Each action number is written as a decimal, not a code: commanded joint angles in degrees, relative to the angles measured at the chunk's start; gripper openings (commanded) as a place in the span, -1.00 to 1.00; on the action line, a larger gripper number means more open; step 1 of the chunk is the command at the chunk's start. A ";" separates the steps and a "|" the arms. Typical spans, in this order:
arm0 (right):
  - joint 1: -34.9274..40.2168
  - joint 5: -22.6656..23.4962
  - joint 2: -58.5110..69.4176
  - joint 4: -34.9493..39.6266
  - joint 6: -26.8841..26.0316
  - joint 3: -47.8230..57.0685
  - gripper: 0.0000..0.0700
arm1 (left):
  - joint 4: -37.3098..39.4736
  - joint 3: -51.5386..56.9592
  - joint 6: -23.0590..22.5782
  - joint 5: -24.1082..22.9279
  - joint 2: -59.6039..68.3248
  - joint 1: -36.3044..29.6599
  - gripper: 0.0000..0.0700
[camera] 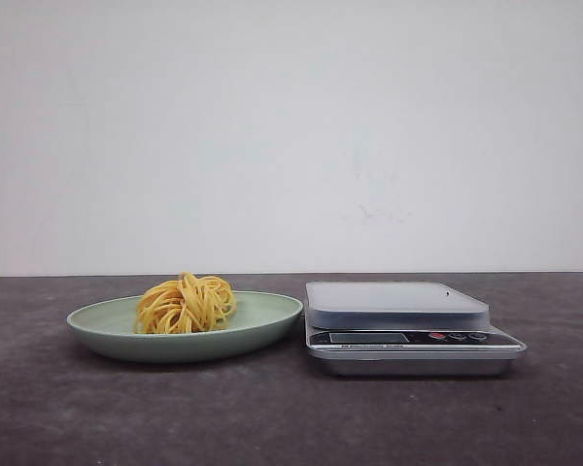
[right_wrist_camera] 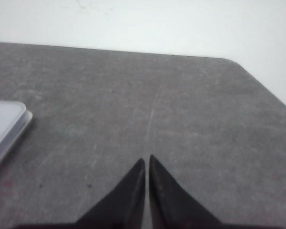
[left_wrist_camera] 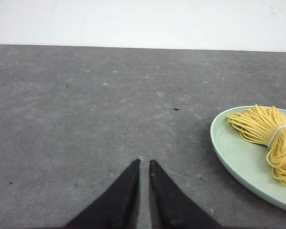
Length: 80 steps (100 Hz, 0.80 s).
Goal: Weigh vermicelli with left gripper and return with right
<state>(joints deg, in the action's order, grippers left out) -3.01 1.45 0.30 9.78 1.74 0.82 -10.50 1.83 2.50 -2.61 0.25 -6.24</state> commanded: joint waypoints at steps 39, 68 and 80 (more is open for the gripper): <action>-0.04 0.00 -0.07 -0.96 0.15 -0.11 -0.98 | -0.26 -1.03 -0.52 0.24 -0.07 0.00 -1.00; -0.04 0.00 -0.07 -0.96 0.15 -0.11 -0.98 | -0.26 -1.03 -0.52 0.24 -0.07 0.00 -1.00; -0.04 0.00 -0.07 -0.96 0.15 -0.11 -0.98 | -0.24 -1.03 -0.52 0.24 -0.07 0.00 -1.00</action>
